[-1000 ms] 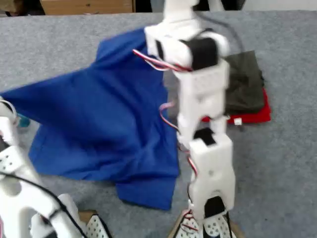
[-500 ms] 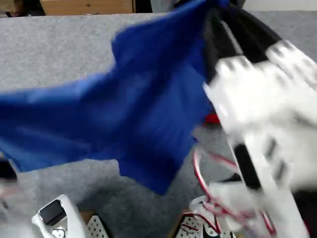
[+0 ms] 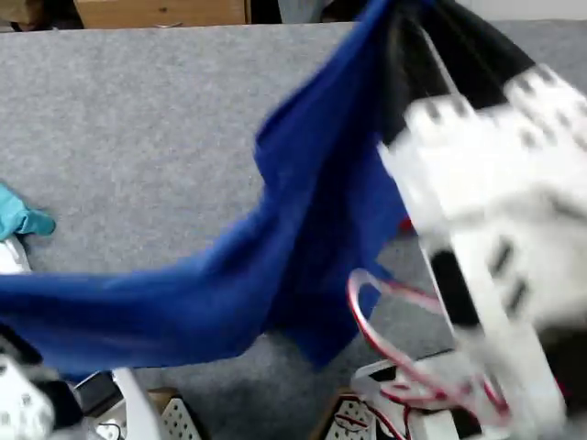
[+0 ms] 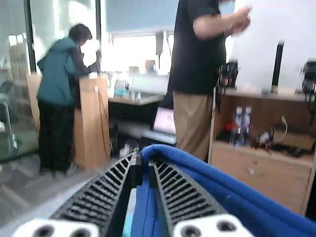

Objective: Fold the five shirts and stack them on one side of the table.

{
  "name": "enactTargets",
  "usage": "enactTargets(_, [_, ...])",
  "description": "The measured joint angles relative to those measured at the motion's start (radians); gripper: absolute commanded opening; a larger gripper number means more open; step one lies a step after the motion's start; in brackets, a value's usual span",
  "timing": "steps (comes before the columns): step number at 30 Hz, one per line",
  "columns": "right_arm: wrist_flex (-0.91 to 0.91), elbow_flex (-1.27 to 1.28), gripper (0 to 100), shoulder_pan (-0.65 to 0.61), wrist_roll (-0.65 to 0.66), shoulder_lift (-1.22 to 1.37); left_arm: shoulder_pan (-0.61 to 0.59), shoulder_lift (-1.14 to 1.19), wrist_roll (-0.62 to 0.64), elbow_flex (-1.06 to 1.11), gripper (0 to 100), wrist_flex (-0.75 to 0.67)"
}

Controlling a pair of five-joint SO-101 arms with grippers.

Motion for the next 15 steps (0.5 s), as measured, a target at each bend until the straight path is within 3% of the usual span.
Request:
enactTargets(4, [-0.203, 0.272, 1.2, 0.000, 0.000, 0.077, 0.000, 0.003, 0.054, 0.374, 3, -0.229])
enactTargets(10, [-0.517, 0.525, 1.2, 0.000, -0.002, 0.290, 0.012, 0.060, 0.066, 0.951, 3, -0.884])
enactTargets(13, [-0.588, 0.508, 1.2, 0.000, -0.002, 0.420, 0.044, 0.169, 0.066, 1.074, 3, -1.174])
enactTargets(15, [-0.597, 0.454, 1.2, 0.000, -0.002, 0.516, 0.068, 0.249, 0.066, 1.068, 3, -1.255])
